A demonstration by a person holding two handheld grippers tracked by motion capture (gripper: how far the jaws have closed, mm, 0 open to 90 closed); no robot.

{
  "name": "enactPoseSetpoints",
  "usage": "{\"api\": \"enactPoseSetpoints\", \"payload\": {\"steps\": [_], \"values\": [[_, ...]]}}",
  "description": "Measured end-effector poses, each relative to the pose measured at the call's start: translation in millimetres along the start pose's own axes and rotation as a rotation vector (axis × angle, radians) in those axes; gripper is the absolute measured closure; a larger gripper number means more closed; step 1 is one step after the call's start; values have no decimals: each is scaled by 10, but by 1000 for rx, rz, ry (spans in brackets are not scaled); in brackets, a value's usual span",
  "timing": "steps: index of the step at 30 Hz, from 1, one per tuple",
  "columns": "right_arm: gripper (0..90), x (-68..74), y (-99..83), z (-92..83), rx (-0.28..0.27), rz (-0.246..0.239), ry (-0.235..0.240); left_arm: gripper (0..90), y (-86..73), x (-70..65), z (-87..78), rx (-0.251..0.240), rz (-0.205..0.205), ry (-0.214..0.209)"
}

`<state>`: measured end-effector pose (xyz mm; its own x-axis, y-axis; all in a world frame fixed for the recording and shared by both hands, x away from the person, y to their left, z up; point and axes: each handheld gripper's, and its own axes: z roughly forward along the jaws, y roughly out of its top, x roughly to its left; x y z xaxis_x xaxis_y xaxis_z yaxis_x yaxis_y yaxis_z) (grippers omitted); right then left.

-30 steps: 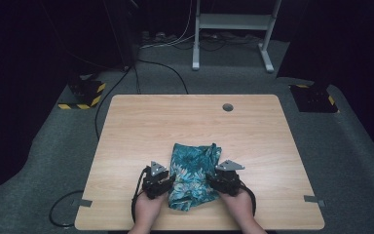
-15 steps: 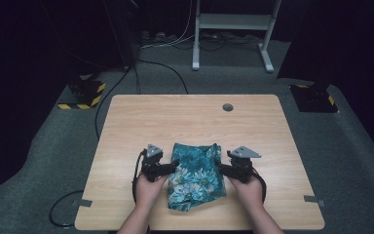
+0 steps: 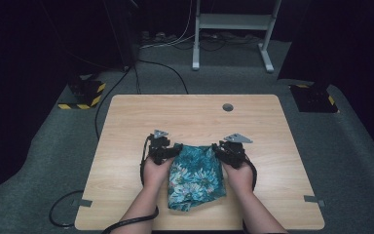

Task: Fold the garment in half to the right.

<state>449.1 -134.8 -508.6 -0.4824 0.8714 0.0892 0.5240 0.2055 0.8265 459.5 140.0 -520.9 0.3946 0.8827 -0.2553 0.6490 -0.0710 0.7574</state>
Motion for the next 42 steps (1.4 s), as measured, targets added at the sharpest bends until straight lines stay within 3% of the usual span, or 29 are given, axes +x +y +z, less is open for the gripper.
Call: {"api": "enactPoseSetpoints", "payload": {"steps": [2, 3, 5, 7, 12, 17, 19, 20, 22, 25, 27, 29, 32, 34, 38, 42], "values": [[674, 14, 1, 50, 18, -2, -7, 499, 2, 9, 25, 7, -15, -2], [734, 22, 0, 65, 25, -4, -11, 561, 2, 9, 25, 7, -15, -2], [775, 25, -4, 78, 31, -3, -18, 580, 0, 13, 40, 11, -16, 1], [854, 20, -18, 96, 41, -2, -24, 671, -3, 12, 54, 12, -26, 7], [871, 5, -31, 76, 29, -19, -26, 774, -10, 11, 64, 12, -22, 15], [837, -76, -28, -8, 8, -10, -35, 782, -34, 53, 62, 8, -34, 42], [810, -151, -44, -9, 22, 3, -49, 722, -42, 72, 67, 1, -52, 30], [799, -189, -52, -12, 28, 16, -62, 571, -40, 76, 59, -9, -64, 25], [745, -226, -43, -41, 12, 24, -61, 479, -36, 69, 22, -36, -65, 10], [698, -145, 38, -103, -32, -4, -52, 398, -9, 29, -52, -65, -28, 4], [665, -30, 99, -126, -65, -51, -23, 353, -1, 15, -103, -84, -24, -3], [642, 95, 132, -101, -75, -97, 9, 340, -9, 9, -143, -94, -27, -20], [599, 240, 117, 20, -52, -127, 46, 310, -31, -25, -137, -84, -29, -75], [593, 295, 79, 113, -27, -134, 46, 309, -49, -84, -105, -70, 1, -84], [594, 275, -15, 236, 32, -125, 22, 297, -74, -146, 4, -30, 40, -74], [597, 192, -92, 277, 76, -118, 6, 279, -98, -99, 97, 4, 13, -73]]}}
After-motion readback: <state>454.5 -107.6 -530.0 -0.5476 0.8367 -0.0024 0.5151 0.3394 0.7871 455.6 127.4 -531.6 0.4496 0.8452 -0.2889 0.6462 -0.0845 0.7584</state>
